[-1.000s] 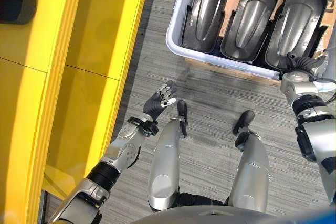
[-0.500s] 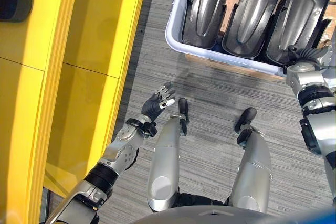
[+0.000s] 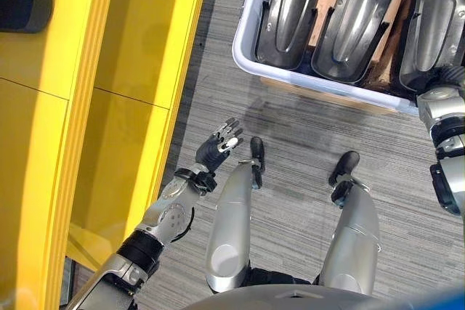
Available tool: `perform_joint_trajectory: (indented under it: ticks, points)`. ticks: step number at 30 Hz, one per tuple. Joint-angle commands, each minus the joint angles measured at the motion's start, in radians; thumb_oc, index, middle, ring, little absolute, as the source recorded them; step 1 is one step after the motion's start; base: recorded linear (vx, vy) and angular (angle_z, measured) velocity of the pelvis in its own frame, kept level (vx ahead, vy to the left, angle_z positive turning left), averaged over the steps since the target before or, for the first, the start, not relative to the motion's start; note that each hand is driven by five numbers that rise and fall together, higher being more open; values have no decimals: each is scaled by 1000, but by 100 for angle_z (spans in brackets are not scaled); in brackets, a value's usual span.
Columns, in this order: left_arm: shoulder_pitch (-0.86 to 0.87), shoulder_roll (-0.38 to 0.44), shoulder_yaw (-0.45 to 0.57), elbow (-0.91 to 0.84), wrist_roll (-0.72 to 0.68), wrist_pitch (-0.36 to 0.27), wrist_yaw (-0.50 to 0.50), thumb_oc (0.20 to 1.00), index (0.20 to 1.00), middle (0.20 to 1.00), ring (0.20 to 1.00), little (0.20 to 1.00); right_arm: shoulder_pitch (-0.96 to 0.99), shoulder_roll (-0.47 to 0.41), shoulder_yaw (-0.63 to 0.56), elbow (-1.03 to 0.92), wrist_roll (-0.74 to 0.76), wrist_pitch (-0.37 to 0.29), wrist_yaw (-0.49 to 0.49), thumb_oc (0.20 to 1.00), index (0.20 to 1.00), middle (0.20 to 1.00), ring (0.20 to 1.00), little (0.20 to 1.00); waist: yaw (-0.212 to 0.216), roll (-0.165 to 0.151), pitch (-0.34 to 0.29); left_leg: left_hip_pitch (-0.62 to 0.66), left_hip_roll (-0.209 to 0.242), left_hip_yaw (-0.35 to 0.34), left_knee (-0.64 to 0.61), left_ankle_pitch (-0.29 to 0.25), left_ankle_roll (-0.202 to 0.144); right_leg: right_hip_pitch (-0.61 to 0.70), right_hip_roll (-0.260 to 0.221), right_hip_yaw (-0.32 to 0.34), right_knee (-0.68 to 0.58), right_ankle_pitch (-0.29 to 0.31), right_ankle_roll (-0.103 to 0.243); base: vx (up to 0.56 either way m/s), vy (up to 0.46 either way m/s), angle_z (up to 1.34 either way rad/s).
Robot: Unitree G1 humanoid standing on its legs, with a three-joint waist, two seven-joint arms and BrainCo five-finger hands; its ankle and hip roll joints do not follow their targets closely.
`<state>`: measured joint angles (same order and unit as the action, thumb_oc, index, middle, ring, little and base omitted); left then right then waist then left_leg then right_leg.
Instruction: Move parts from the plastic box to the shelf.
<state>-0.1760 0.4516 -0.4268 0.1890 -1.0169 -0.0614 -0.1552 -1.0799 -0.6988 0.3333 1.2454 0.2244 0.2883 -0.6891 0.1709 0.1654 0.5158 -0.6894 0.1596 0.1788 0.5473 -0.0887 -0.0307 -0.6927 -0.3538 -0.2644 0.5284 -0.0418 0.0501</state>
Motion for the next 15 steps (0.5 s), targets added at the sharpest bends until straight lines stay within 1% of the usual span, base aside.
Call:
perform_joint_trajectory:
  ticks: [1, 4, 5, 6, 9, 10, 11, 12, 14, 15]
  points:
    - [29, -20, -6, -44, -23, -24, -38, 1000, 1000, 1000, 1000, 1000, 123, 88, 2, 53, 27, 55, 37, 200, 200, 200, 200, 200, 36, 34, 4, -41, -15, -26, -89, 50, 0, -43, -5, 5, 209, -123, 33, 0, 0, 0]
    - [34, -21, -3, -44, -52, -32, -27, 1000, 1000, 1000, 1000, 1000, 147, 85, -7, 48, -2, 37, 17, 200, 200, 200, 200, 200, 33, 32, 4, -43, -15, -27, -93, 53, -2, -44, -1, 2, 200, -120, 34, 0, 0, 0]
    - [35, -24, 5, -37, -49, -40, -23, 1000, 1000, 1000, 1000, 1000, 167, 91, -11, 42, -40, 39, -7, 200, 200, 200, 200, 200, 29, 31, 4, -43, -14, -25, -92, 51, -1, -47, -1, 4, 201, -120, 34, 0, 0, 0]
    - [37, -28, 8, -30, -47, -44, -26, 1000, 1000, 1000, 1000, 1000, 187, 97, -14, 39, -38, 36, -34, 200, 200, 200, 200, 200, 27, 30, 4, -44, -13, -24, -90, 51, -1, -49, 1, 5, 200, -118, 34, 0, 0, 0]
    - [39, -31, 13, -19, -39, -54, -34, 1000, 1000, 1000, 1000, 1000, 216, 103, -25, 38, -26, 16, -72, 200, 200, 200, 200, 200, 23, 29, 4, -42, -14, -23, -92, 51, 0, -47, 3, 6, 195, -116, 34, 0, 0, 0]
    - [39, -33, 14, -12, -34, -61, -37, 1000, 1000, 1000, 1000, 1000, 228, 107, -32, 37, -21, -13, -95, 200, 200, 200, 200, 200, 20, 29, 4, -38, -14, -21, -96, 52, 0, -45, 5, 6, 190, -114, 34, -42, -9, 0]
    - [41, -36, 18, -7, -33, -64, -42, 1000, 1000, 1000, 1000, 1000, 245, 114, -44, 26, -13, -63, -128, 200, 200, 200, 200, 200, 16, 29, 4, -32, -14, -18, -99, 51, 0, -40, 9, 9, 183, -112, 34, -37, -7, 0]
    - [42, -36, 18, -7, -33, -65, -43, 1000, 1000, 1000, 1000, 1000, 247, 115, -45, 25, -13, -73, -132, 200, 200, 200, 200, 200, 16, 29, 4, -31, -14, -17, -100, 51, 0, -39, 9, 9, 182, -112, 34, -34, -8, 0]
    - [47, -33, 23, -4, -19, -71, -51, 1000, 1000, 1000, 1000, 1000, 260, 125, -61, -7, -38, -168, -168, 200, 200, 200, 200, 200, 9, 27, 4, -13, -13, -12, -106, 49, -2, -26, 15, 12, 168, -109, 34, -17, -6, 0]
    - [49, -33, 25, 0, -17, -71, -56, 1000, 1000, 1000, 1000, 1000, 264, 128, -64, -20, -56, -185, -180, 200, 200, 200, 200, 200, 7, 26, 4, -6, -12, -10, -110, 49, -2, -20, 17, 12, 163, -107, 35, -45, -18, 0]
